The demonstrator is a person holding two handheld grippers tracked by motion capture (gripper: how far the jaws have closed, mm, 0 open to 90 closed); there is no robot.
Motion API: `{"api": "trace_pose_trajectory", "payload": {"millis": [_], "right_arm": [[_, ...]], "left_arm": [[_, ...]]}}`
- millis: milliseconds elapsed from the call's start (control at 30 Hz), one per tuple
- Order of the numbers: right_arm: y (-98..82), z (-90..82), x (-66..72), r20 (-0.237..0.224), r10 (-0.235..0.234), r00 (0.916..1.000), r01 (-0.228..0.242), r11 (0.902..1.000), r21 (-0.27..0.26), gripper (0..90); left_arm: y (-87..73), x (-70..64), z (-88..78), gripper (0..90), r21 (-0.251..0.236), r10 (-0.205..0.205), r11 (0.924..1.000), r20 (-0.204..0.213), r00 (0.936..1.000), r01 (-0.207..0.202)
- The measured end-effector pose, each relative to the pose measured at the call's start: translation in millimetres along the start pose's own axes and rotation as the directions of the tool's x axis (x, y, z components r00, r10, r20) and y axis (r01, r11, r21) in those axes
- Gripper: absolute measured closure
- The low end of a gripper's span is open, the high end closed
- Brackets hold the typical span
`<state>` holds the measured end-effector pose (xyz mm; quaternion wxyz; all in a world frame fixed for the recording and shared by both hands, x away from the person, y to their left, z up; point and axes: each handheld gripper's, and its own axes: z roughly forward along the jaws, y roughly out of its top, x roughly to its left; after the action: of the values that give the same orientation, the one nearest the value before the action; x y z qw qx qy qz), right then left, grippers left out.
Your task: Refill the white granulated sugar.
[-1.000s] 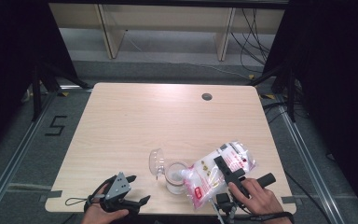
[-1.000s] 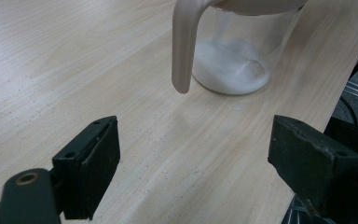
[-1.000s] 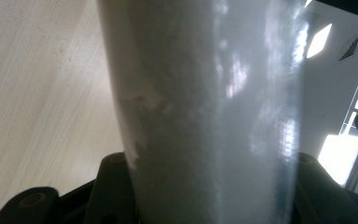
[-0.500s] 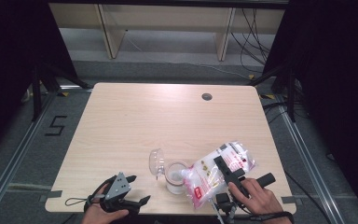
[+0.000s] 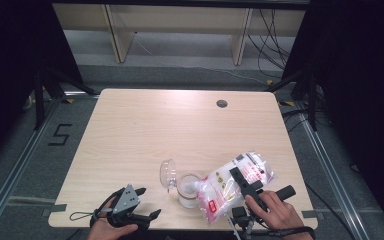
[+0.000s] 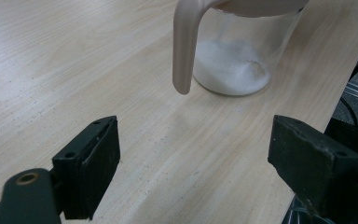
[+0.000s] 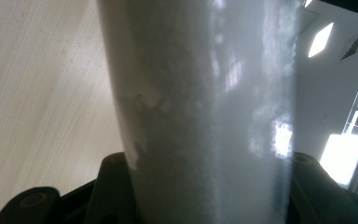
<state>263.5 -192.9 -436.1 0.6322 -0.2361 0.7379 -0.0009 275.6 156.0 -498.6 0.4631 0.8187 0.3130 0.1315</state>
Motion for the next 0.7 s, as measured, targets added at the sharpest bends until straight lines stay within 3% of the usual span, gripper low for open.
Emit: {"api": "trace_pose_trajectory", "payload": {"millis": [100,133,167,233,267,300,333,433,533,567,600,633,667,700], "right_arm": [[-0.7,-0.5,0.2,0.011,0.010,0.9999,-0.010,0.9999,0.002,57.1],[-1.1,-0.2,-1.8,0.019,-0.010,0.9998,0.010,0.9999,-0.010,57.1],[-1.5,-0.1,-2.8,0.020,-0.019,0.9996,0.019,0.9997,-0.013,57.1],[-1.7,-0.1,-2.7,0.021,-0.016,0.9997,0.016,0.9998,-0.008,57.1],[-1.8,-0.2,-2.6,0.019,-0.016,0.9997,0.016,0.9998,-0.007,57.2],[-1.9,-0.2,-1.0,0.014,0.000,0.9999,0.000,1.0000,-0.003,57.2],[-1.6,0.0,-2.3,0.020,-0.021,0.9996,0.021,0.9997,-0.009,57.2],[-1.0,0.5,-0.9,0.019,-0.013,0.9997,0.013,0.9999,-0.008,57.2],[-1.1,0.2,-1.2,0.020,-0.016,0.9997,0.016,0.9998,-0.007,57.2],[-1.1,0.0,-1.4,0.019,-0.018,0.9997,0.018,0.9998,-0.007,57.2],[-1.2,-0.2,-2.2,0.019,-0.021,0.9996,0.021,0.9998,-0.007,57.3],[-1.4,-0.6,-3.0,0.020,-0.026,0.9995,0.027,0.9996,-0.007,57.3],[-1.3,-1.2,-2.8,0.014,-0.022,0.9997,0.022,0.9998,-0.003,57.4],[-1.4,-1.7,-3.4,0.017,-0.019,0.9997,0.019,0.9998,0.000,57.4]], "left_arm": [[0.1,1.1,-0.9,16.4,0.017,0.012,0.9998,-0.007,0.9999,-0.011],[0.5,3.1,-0.7,16.4,0.018,0.028,0.9995,-0.002,0.9996,-0.028],[-0.3,1.3,1.2,16.4,0.010,-0.016,0.9998,0.030,0.9994,0.016],[0.4,5.2,-3.0,16.4,0.036,0.038,0.9987,-0.017,0.9992,-0.037],[-0.1,2.8,-2.6,16.4,0.027,0.006,0.9996,0.001,1.0000,-0.006],[0.3,3.5,-2.2,16.4,0.013,0.017,0.9998,-0.016,0.9997,-0.017],[0.1,2.3,-1.8,16.4,0.011,0.007,0.9999,-0.012,0.9999,-0.006],[1.2,5.3,-2.6,16.4,0.028,0.063,0.9976,-0.012,0.9979,-0.063],[0.8,4.0,-2.0,16.4,0.016,0.035,0.9993,-0.020,0.9992,-0.034],[-0.1,1.4,-1.2,16.4,0.012,-0.002,0.9999,-0.004,1.0000,0.002],[0.1,2.4,-1.7,16.4,0.022,0.016,0.9996,-0.013,0.9998,-0.016],[-0.1,2.3,-0.3,16.4,0.016,0.017,0.9997,0.012,0.9998,-0.018],[0.5,4.3,-1.1,16.4,0.031,0.051,0.9982,0.002,0.9987,-0.051],[0.3,3.1,-0.4,16.4,0.024,0.037,0.9990,0.003,0.9993,-0.037]]}}
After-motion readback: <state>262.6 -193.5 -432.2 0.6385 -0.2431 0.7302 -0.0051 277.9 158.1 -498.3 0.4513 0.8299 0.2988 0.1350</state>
